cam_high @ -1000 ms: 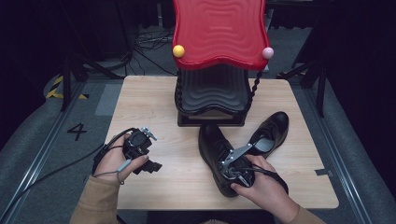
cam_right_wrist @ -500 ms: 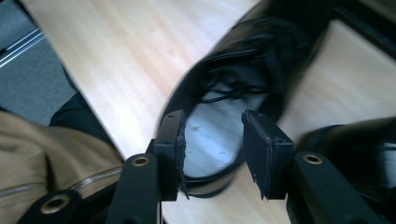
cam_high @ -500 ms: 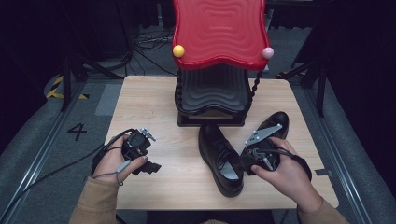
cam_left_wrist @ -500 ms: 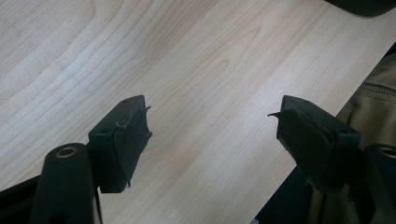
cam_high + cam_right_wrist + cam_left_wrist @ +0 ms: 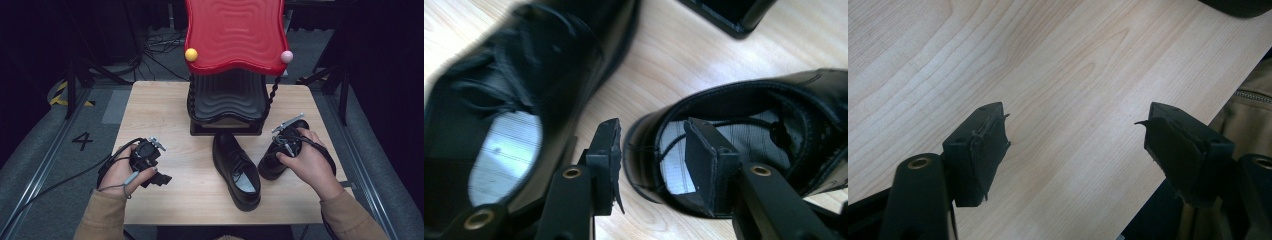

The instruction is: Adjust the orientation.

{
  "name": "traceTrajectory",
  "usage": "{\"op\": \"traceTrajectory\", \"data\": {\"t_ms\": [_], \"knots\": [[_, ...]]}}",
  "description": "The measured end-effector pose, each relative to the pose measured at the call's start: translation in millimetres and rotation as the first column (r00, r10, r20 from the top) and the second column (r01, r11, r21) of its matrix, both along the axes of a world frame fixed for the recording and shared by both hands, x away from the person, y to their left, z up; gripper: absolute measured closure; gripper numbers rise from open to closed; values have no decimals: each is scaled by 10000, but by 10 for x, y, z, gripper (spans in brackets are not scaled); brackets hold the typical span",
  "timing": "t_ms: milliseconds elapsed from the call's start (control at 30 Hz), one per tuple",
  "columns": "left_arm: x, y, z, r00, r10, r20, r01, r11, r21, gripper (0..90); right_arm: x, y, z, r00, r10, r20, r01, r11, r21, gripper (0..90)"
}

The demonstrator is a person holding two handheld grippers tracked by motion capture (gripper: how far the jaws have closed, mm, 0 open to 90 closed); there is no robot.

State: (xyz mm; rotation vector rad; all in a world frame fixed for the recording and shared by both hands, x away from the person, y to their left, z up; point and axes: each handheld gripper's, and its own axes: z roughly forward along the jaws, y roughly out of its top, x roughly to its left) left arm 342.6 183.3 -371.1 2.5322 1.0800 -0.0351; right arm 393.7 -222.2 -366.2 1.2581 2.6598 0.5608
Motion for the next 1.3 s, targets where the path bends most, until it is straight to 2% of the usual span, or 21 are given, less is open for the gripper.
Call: {"op": "traceTrajectory", "data": {"t_ms": [100, 167, 233, 433, 600, 767, 900, 1033, 1200, 1300], "knots": [[0, 4, -2, 10000, 28, -19, -28, 10000, 8, 254, 48, 14, -81, 9994, 23, -339, -22, 10000, 29, 594], [-1, 4, -4, 10000, 34, -17, -34, 10000, 4, 254, 79, 35, -148, 9991, 218, -357, -220, 9997, -44, 626], [-5, 5, 0, 10000, 43, -26, -43, 10000, -13, 254, 91, 51, -213, 9989, 188, -440, -192, 9998, -96, 685], [7, -5, -5, 10000, 63, -34, -63, 10000, -21, 254, 84, -9, -174, 9973, 277, -679, -272, 9996, 90, 733], [36, -39, -5, 10000, -66, -50, 66, 10000, 4, 254, -10, -202, -5, 9941, 457, -983, -470, 9988, -105, 746], [74, -93, -1, 9997, -241, -30, 241, 9997, 14, 253, -122, -461, 40, 9863, 891, -1387, -918, 9957, -131, 758], [97, -126, -2, 9995, -323, -47, 323, 9995, 36, 253, -180, -615, 39, 9827, 1011, -1551, -1085, 9933, -401, 766], [126, -166, -6, 9990, -449, -57, 449, 9990, 31, 253, -226, -831, 20, 9720, 1076, -2088, -1234, 9903, -643, 766], [142, -192, -8, 9988, -483, -67, 483, 9988, 27, 253, -266, -1038, -7, 9665, 744, -2455, -1025, 9893, -1038, 759], [143, -195, -7, 9988, -489, -100, 490, 9988, 51, 253, -284, -1096, -95, 9576, 512, -2834, -921, 9868, -1329, 756]]}}
